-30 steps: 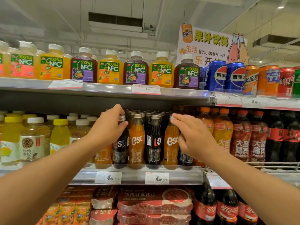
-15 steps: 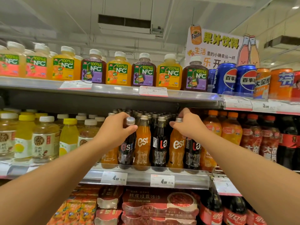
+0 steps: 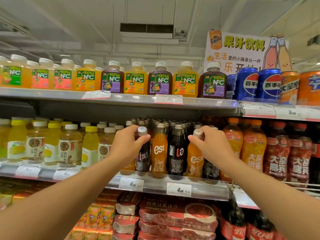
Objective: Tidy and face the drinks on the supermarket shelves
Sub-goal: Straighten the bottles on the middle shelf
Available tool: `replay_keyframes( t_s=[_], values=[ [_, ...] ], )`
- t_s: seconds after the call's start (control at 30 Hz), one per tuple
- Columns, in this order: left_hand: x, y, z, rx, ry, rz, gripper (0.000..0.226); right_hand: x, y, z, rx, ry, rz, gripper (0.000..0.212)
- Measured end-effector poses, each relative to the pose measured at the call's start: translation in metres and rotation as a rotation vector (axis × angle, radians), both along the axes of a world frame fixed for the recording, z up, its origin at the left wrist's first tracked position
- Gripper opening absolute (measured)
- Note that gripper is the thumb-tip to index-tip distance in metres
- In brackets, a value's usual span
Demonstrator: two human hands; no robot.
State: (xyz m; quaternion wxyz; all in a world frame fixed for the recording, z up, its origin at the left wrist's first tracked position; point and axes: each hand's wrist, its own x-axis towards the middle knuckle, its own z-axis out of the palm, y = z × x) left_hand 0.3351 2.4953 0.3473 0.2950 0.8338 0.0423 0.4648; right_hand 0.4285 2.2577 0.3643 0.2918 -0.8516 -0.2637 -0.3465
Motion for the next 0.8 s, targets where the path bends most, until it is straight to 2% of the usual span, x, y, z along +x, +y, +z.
replay_keyframes(
  t_s=[0.13, 0.27, 0.47, 0.8],
  values=[
    [-0.025, 0.009, 0.013, -0.081, -0.124, -0.031, 0.019, -0.027, 0.002, 0.02, -0.013, -0.194, 0.037, 0.031],
    [-0.052, 0.038, 0.026, -0.136, -0.088, -0.107, 0.023, -0.063, 0.027, 0.047, -0.043, -0.282, 0.109, 0.03],
    [-0.083, 0.084, 0.006, -0.136, 0.063, -0.164, 0.033, -0.087, 0.102, 0.054, 0.03, -0.229, 0.197, 0.03],
    [-0.098, 0.144, -0.023, -0.179, 0.137, -0.221, 0.037, -0.056, 0.18, 0.022, 0.014, -0.063, 0.068, 0.025]
  ],
)
